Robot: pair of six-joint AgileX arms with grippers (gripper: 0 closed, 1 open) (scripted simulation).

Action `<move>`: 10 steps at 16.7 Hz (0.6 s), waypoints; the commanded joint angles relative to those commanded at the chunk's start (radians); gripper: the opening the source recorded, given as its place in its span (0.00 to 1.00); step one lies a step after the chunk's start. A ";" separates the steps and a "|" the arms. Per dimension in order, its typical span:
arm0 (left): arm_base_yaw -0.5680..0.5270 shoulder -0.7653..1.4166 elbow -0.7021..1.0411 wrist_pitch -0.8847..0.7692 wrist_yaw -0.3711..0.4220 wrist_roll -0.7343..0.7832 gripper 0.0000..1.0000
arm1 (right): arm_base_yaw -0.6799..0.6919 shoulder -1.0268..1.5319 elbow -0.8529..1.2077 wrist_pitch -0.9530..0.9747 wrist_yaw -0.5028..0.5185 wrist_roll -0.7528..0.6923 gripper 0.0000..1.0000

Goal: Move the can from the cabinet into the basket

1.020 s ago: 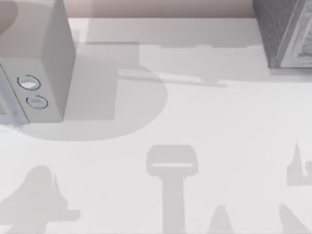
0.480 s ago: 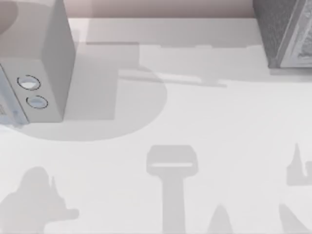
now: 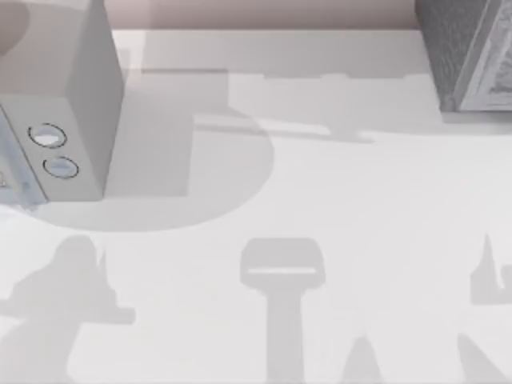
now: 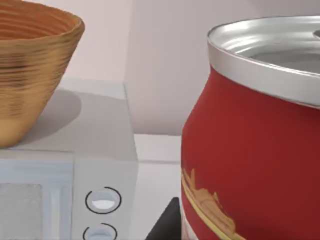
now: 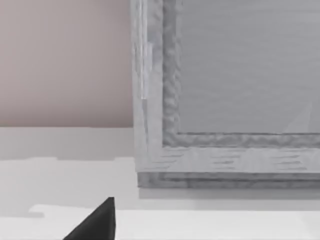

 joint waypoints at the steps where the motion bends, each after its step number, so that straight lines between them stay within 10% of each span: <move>1: -0.003 0.092 0.060 0.036 0.027 0.006 0.00 | 0.000 0.000 0.000 0.000 0.000 0.000 1.00; 10: -0.073 1.099 0.635 0.450 0.250 0.069 0.00 | 0.000 0.000 0.000 0.000 0.000 0.000 1.00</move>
